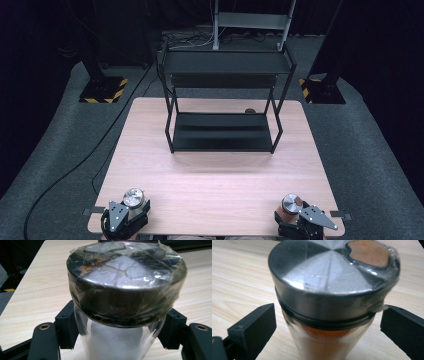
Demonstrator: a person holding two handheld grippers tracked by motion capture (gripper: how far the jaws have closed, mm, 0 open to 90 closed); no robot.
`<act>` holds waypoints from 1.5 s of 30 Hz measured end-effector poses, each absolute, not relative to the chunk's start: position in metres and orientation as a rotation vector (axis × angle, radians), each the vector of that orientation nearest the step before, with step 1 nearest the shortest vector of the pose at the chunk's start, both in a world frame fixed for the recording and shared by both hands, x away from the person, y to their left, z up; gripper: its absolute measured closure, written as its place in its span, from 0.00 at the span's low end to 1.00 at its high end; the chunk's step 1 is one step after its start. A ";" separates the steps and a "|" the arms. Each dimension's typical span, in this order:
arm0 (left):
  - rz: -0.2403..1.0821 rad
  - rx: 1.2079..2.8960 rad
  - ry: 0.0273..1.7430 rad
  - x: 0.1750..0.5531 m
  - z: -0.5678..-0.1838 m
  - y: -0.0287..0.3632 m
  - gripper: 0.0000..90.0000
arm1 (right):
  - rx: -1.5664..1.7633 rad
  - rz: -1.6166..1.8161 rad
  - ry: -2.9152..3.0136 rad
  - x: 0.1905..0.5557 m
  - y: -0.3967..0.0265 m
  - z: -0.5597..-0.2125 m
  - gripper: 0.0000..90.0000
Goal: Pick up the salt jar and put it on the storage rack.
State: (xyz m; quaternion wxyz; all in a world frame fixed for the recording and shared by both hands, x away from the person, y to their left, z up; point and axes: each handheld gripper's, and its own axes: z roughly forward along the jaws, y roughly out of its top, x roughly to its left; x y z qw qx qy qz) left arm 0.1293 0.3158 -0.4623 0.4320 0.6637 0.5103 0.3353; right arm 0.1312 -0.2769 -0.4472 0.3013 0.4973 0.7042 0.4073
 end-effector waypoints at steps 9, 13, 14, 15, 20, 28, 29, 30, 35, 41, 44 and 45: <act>0.794 1.713 1.232 0.144 -0.442 0.316 0.34 | 1.320 1.080 1.866 0.131 -0.278 -0.446 0.00; 0.779 1.736 1.213 0.151 -0.437 0.314 0.34 | 1.321 1.075 1.868 0.131 -0.278 -0.446 0.00; 0.779 1.736 1.213 0.151 -0.437 0.314 0.34 | 1.321 1.075 1.868 0.131 -0.278 -0.446 0.00; 0.775 1.749 1.203 0.154 -0.434 0.313 0.34 | 1.321 1.074 1.868 0.131 -0.277 -0.446 0.00; 0.762 1.776 1.182 0.161 -0.428 0.311 0.34 | 1.318 1.069 1.871 0.131 -0.277 -0.445 0.00; 0.752 1.808 1.146 0.171 -0.418 0.307 0.34 | 1.317 1.069 1.877 0.132 -0.277 -0.445 0.00; 0.752 1.808 1.146 0.171 -0.418 0.307 0.34 | 1.317 1.069 1.877 0.132 -0.277 -0.445 0.00; 0.751 1.815 1.136 0.173 -0.416 0.306 0.34 | 1.317 1.069 1.878 0.132 -0.277 -0.445 0.00; 0.746 1.840 1.112 0.179 -0.409 0.303 0.34 | 1.317 1.067 1.879 0.132 -0.277 -0.444 0.00; 0.719 1.852 1.094 0.189 -0.404 0.301 0.34 | 1.316 1.061 1.884 0.132 -0.277 -0.444 0.00; 0.695 1.855 1.080 0.195 -0.400 0.300 0.34 | 1.315 1.060 1.883 0.132 -0.277 -0.444 0.00; 0.695 1.858 1.076 0.196 -0.399 0.299 0.34 | 1.315 1.060 1.881 0.132 -0.277 -0.444 0.00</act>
